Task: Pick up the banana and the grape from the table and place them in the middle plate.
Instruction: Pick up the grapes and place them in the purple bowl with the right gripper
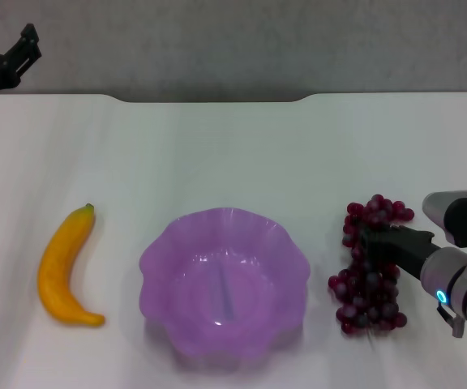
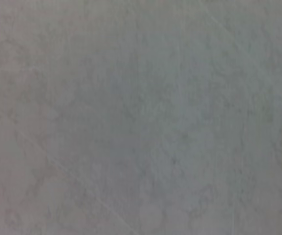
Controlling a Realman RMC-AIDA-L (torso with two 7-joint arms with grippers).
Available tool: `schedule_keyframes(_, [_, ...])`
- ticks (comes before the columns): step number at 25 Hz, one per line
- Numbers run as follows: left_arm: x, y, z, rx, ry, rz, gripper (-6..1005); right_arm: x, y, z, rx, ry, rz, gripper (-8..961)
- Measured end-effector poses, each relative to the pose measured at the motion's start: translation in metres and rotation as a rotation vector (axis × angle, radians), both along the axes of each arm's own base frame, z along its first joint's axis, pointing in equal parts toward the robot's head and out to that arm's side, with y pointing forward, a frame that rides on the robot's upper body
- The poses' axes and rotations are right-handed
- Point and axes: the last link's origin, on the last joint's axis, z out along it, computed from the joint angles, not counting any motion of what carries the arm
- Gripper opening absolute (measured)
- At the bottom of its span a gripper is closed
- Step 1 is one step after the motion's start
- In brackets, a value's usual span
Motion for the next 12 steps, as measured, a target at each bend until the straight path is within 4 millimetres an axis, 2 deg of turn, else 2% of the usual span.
schedule_keyframes(12, [-0.0017, -0.0009, -0.0001, 0.0, 0.0, 0.004, 874, -0.0095, 0.0006, -0.0011, 0.02, 0.001, 0.052, 287])
